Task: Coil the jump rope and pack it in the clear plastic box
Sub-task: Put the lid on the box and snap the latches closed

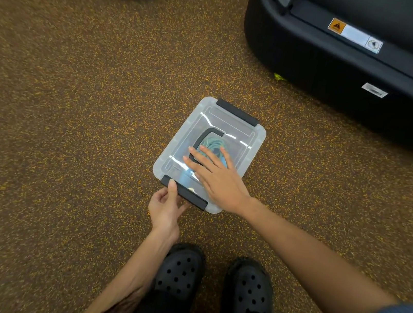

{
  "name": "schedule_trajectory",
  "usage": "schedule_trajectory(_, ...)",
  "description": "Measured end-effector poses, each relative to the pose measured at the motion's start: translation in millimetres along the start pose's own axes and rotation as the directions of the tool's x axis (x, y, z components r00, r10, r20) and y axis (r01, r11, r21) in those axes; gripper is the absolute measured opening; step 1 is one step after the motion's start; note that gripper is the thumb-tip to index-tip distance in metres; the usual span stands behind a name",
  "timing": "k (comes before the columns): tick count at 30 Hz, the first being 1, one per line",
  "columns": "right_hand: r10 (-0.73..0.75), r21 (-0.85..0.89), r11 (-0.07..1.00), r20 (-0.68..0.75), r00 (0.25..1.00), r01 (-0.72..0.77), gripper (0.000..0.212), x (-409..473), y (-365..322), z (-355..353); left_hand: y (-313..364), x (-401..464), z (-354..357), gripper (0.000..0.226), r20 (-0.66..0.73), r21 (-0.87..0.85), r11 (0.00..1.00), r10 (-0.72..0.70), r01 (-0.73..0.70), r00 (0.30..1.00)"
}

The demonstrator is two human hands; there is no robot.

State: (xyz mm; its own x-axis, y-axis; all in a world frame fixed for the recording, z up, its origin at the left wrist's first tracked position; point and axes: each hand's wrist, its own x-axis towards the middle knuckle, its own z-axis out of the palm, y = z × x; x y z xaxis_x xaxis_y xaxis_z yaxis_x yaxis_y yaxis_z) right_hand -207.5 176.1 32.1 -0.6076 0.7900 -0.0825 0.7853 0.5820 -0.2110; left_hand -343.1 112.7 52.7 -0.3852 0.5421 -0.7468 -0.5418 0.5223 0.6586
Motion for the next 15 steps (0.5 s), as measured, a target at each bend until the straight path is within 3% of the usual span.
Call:
schedule_trajectory(8,0.007,0.056,0.998,0.029,1.000,-0.009,0.048,2,-2,-5,3,0,2,0.050,-0.083,0.208,0.972,0.126,-0.106,0.989)
schedule_trajectory(15,0.005,0.009,1.000,0.077,0.997,-0.006,0.049,4,-1,-11,10,-1,2,0.046,0.009,0.420,0.865,0.298,-0.274,0.954)
